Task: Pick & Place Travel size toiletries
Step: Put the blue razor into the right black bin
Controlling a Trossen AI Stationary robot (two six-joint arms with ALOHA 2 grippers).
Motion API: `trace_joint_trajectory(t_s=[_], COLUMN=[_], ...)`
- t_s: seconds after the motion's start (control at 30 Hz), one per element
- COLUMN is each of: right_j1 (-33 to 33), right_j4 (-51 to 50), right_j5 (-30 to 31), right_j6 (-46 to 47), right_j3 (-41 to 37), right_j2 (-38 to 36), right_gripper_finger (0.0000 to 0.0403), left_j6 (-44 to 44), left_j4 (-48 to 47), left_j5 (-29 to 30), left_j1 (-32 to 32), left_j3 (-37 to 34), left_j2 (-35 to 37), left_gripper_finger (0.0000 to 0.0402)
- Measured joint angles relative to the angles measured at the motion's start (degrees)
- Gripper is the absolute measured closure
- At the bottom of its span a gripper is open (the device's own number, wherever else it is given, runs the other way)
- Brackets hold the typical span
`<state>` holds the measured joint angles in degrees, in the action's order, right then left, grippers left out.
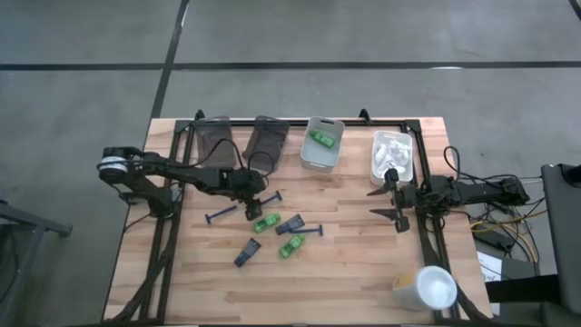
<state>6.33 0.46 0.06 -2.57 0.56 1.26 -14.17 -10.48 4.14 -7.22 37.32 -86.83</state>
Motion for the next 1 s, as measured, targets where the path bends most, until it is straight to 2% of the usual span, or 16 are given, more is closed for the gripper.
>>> trace_joint_trajectory(t_s=[0.37, 0.4, 0.57, 0.67, 0.8, 1.0], right_j1=[0.02, 0.03, -0.01, -0.02, 0.00, 0.02], right_j4=[0.02, 0.27, 3.23, 3.33, 3.53, 3.49], right_j5=[0.14, 1.55, 22.23, 29.70, 31.47, 31.50], right_j6=[-0.01, -0.35, -2.30, -2.32, -2.34, -2.36], right_j3=[0.00, 0.00, 0.04, 0.04, 0.04, 0.04], right_j2=[0.02, 0.02, 0.00, -0.02, 0.07, 0.07], right_gripper_finger=[0.0143, 0.0141, 0.0147, 0.0156, 0.0168, 0.0182], left_j6=[-6.91, -7.61, -11.33, -11.76, -10.86, -3.01], left_j4=[-0.07, 0.01, 1.16, 4.78, 8.68, 8.61], left_j5=[-0.19, -0.14, 0.37, -2.46, -3.31, -0.46], left_j1=[0.62, 0.81, 1.56, 2.13, 2.85, 2.88], left_j3=[0.02, 0.02, 0.00, -0.02, 1.68, 3.67], left_j2=[-0.02, -0.03, -0.06, 0.12, 1.29, 1.78], left_gripper_finger=[0.0179, 0.0179, 0.0181, 0.0181, 0.0181, 0.0181])
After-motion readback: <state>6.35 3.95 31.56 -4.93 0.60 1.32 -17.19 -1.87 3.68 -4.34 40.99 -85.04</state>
